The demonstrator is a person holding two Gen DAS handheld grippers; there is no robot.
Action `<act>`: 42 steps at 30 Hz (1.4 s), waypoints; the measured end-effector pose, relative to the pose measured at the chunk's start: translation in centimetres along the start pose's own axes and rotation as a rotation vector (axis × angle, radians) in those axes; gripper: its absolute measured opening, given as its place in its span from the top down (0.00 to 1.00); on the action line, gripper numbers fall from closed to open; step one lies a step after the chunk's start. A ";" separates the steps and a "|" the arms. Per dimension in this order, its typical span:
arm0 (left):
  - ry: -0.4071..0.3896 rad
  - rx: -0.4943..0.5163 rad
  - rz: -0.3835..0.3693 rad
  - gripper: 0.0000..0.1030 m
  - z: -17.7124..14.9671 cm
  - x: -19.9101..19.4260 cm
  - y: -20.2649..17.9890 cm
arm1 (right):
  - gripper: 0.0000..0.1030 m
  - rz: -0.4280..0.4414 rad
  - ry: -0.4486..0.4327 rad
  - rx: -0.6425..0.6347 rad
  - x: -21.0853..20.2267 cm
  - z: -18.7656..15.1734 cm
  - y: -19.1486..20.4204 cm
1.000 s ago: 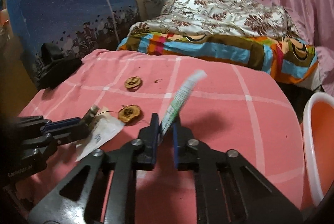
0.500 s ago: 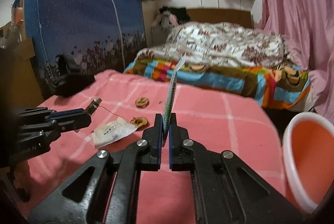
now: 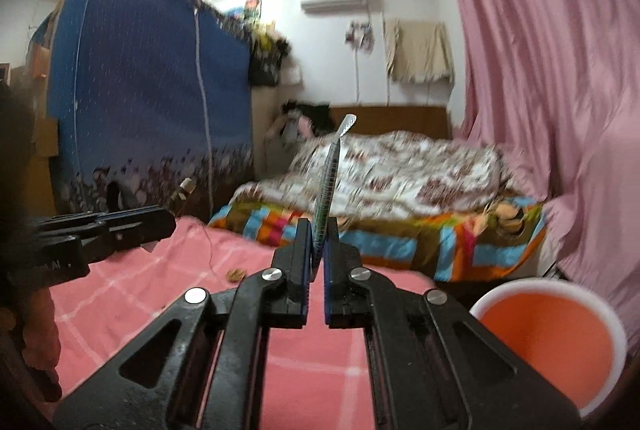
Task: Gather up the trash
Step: 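Carry the stick and tube over the orange bucket and open both tools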
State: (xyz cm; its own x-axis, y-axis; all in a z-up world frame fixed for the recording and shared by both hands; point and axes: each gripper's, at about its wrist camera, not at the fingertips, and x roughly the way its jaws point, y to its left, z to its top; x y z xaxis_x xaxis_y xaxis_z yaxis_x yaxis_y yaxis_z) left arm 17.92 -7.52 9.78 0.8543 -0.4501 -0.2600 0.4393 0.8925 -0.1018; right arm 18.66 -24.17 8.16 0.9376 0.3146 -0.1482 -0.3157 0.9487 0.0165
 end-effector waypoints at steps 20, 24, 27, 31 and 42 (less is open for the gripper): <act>-0.232 0.098 -0.140 0.92 2.0 2.0 -12.2 | 0.88 -0.307 -0.147 -0.068 -7.8 1.1 -7.6; -0.226 0.110 -0.170 0.92 1.9 3.8 -13.7 | 0.88 -0.352 -0.119 -0.057 -8.1 0.4 -8.8; -0.194 0.115 -0.197 0.92 1.6 5.4 -14.5 | 0.88 -0.379 -0.083 -0.024 -8.2 -0.2 -10.4; -0.118 0.107 -0.228 0.92 1.4 7.7 -15.9 | 0.88 -0.394 -0.038 0.040 -8.1 -0.8 -12.6; 0.164 0.036 -0.272 0.92 0.0 14.9 -17.9 | 0.87 -0.419 0.147 0.185 -6.9 -3.6 -18.0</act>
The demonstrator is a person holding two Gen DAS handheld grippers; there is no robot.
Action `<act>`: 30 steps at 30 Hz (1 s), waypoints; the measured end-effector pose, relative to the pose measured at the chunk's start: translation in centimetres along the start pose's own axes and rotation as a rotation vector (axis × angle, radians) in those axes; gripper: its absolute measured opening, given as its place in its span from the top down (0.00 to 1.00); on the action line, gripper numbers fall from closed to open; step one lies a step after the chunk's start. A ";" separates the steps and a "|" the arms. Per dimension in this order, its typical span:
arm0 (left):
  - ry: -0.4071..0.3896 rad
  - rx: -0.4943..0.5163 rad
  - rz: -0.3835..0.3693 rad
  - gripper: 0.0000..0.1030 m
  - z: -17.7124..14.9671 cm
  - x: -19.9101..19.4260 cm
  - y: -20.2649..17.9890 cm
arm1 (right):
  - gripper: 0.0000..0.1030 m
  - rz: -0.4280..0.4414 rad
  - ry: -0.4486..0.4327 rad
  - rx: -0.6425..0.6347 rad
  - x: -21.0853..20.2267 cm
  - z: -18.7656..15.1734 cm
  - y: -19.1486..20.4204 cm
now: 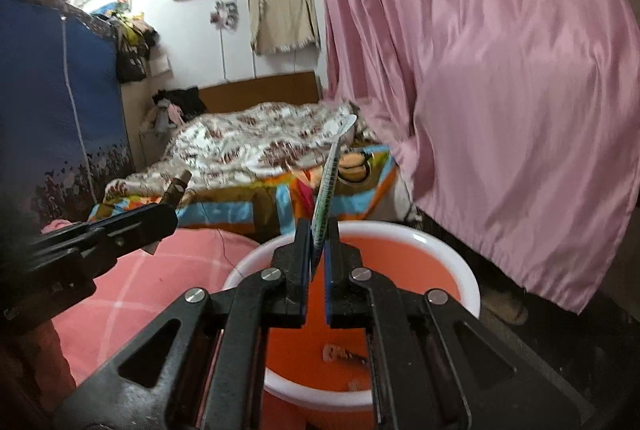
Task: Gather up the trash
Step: 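Carry the stick and tube over the orange bucket and open both tools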
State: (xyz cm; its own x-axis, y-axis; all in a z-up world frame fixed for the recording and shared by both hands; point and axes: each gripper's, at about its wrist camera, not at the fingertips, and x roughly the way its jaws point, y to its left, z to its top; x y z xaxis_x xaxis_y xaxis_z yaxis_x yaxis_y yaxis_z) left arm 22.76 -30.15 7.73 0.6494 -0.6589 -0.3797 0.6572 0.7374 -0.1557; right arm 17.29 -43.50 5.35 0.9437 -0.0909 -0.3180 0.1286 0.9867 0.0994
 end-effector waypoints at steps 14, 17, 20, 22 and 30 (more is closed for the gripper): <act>0.196 -0.119 -0.030 0.78 -1.2 3.9 1.5 | 0.84 -0.004 0.133 0.028 2.1 -1.3 -1.3; 0.189 -0.150 -0.032 0.72 -1.2 3.7 2.0 | 0.80 -0.005 0.148 0.036 2.4 -1.5 -1.4; 0.189 -0.158 -0.022 0.72 -1.1 3.5 2.3 | 0.72 -0.006 0.154 0.041 2.5 -1.6 -1.5; 0.186 -0.159 -0.013 0.71 -1.1 3.2 2.4 | 0.66 -0.007 0.151 0.046 2.3 -1.5 -1.5; 0.117 -0.144 0.050 0.63 -0.7 0.4 3.2 | 0.40 0.012 0.072 0.056 1.0 -0.6 -0.7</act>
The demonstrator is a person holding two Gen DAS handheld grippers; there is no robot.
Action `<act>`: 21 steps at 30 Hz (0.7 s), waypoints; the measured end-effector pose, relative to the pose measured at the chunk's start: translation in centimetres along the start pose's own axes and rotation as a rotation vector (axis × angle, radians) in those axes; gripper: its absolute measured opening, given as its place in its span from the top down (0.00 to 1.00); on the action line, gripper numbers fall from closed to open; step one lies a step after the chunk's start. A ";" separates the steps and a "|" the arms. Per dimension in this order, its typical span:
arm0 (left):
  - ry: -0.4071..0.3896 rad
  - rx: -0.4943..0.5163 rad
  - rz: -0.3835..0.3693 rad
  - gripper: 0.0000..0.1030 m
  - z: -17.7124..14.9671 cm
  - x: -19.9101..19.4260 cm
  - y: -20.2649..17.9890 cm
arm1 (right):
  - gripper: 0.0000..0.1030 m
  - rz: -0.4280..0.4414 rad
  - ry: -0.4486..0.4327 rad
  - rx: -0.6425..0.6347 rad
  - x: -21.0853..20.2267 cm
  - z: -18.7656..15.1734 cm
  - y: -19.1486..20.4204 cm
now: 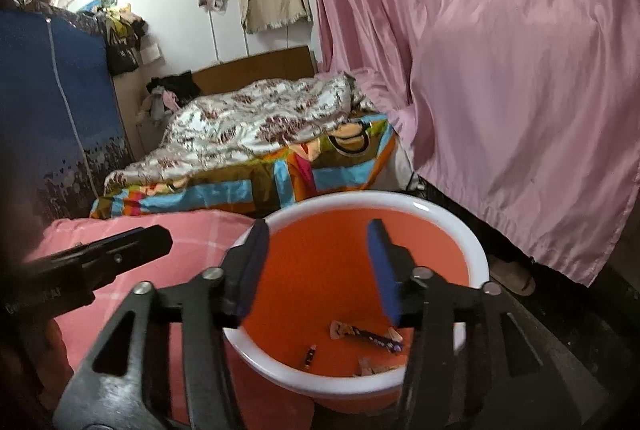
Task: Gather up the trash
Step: 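Carry the stick and tube over the orange bucket and open both tools, then move both open tools back toward the bed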
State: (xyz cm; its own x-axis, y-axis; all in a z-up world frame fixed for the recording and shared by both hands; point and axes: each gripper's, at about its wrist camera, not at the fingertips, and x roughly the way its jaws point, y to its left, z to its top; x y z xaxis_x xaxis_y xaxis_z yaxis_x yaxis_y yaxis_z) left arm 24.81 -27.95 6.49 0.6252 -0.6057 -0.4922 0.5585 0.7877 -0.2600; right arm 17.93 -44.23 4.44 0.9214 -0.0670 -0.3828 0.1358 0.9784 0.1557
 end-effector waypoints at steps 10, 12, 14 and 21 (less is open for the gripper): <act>-0.192 -0.034 0.104 0.41 0.3 -6.8 3.3 | 0.04 0.056 -0.148 -0.035 -2.2 1.3 3.8; -0.239 -0.042 0.141 0.28 0.2 -8.4 4.2 | 0.00 0.069 -0.179 -0.048 -2.7 1.4 4.8; -0.299 -0.053 0.181 0.09 -0.1 -10.2 5.1 | 0.00 0.082 -0.214 -0.055 -3.2 1.6 5.6; -0.385 -0.047 0.328 0.05 -0.8 -14.6 7.7 | 0.00 0.139 -0.331 -0.078 -4.9 1.9 8.7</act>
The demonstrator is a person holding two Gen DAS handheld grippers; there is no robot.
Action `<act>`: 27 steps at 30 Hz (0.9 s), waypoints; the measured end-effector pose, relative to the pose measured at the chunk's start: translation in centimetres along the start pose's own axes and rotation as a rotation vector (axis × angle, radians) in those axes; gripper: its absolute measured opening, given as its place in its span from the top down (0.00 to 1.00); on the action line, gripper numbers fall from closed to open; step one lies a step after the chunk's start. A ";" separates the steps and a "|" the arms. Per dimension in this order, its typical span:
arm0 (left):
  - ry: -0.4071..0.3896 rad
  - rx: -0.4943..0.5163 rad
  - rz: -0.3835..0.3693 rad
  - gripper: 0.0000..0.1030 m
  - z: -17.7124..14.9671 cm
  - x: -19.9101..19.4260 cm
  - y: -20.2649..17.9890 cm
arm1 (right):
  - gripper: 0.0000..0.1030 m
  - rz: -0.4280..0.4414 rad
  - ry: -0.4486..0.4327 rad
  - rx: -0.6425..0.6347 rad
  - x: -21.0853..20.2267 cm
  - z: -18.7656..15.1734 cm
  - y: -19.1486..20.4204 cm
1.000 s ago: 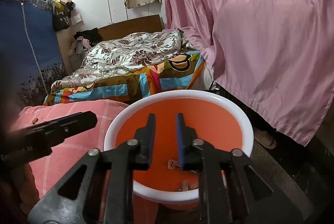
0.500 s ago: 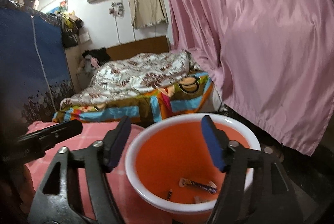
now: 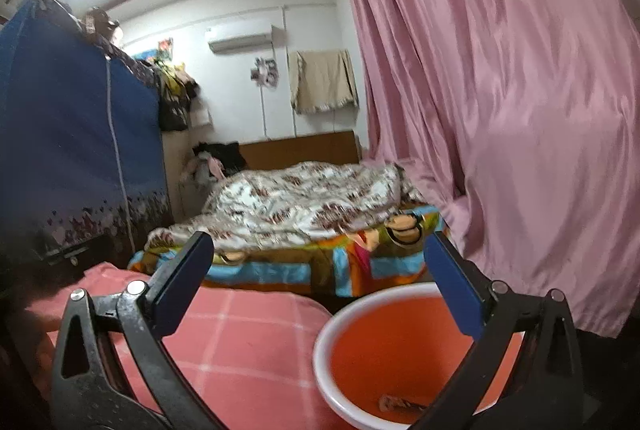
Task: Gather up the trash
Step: 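Move both open tools back toward the bed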
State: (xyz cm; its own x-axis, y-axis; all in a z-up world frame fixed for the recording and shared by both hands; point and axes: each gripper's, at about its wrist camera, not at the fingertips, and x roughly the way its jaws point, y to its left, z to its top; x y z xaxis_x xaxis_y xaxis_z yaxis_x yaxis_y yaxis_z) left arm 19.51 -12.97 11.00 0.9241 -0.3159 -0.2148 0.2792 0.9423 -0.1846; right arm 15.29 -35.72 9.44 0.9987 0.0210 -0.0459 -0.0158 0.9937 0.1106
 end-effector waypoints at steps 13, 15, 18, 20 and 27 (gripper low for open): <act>-0.112 0.017 0.139 0.03 0.2 -5.7 5.7 | 0.00 0.056 -0.154 -0.030 -1.9 0.9 5.6; -0.124 0.019 0.148 0.03 0.2 -6.3 6.4 | 0.00 0.070 -0.163 -0.035 -1.9 0.9 6.5; -0.139 0.024 0.165 0.03 0.1 -7.3 7.0 | 0.00 0.089 -0.171 -0.044 -1.8 0.8 7.4; -0.147 0.031 0.182 0.03 0.0 -8.0 7.6 | 0.00 0.108 -0.178 -0.052 -1.9 0.6 8.2; -0.168 0.048 0.232 0.03 -0.7 -9.7 9.8 | 0.00 0.170 -0.198 -0.099 -2.0 0.2 10.8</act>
State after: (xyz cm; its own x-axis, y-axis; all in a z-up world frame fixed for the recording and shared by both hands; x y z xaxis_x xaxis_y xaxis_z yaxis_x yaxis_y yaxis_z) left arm 13.14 -0.72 10.63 0.9939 -0.0725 -0.0835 0.0638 0.9927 -0.1023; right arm 13.17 -25.04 10.92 0.9711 0.1757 0.1612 -0.1783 0.9840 0.0017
